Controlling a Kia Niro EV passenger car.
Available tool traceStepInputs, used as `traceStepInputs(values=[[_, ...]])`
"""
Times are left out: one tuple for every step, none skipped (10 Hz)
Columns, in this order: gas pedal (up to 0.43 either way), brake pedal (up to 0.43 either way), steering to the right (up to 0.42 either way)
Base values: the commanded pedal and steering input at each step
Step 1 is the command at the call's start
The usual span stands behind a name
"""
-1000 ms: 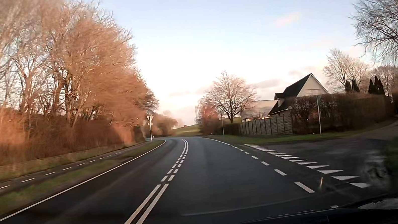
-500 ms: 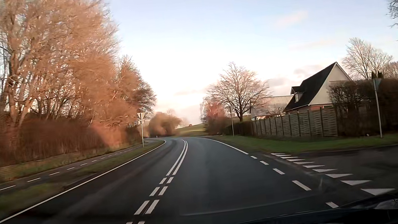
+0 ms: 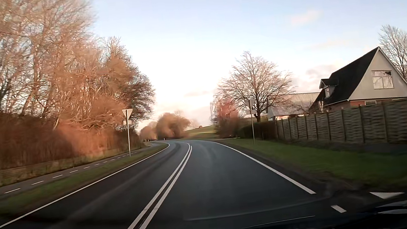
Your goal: Follow the waypoints while adhering to traffic rules and regulations
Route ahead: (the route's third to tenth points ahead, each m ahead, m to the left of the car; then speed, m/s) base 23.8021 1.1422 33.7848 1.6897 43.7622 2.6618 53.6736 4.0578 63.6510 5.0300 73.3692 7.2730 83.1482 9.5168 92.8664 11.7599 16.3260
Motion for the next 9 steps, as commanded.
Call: traceStepInputs(values=[[0.319, 0.000, -0.011], [0.319, 0.000, -0.011], [0.319, 0.000, -0.012], [0.319, 0.000, -0.014], [0.319, 0.000, -0.014], [0.319, 0.000, -0.014], [0.319, 0.000, -0.014], [0.319, 0.000, -0.014], [0.319, 0.000, -0.014]])
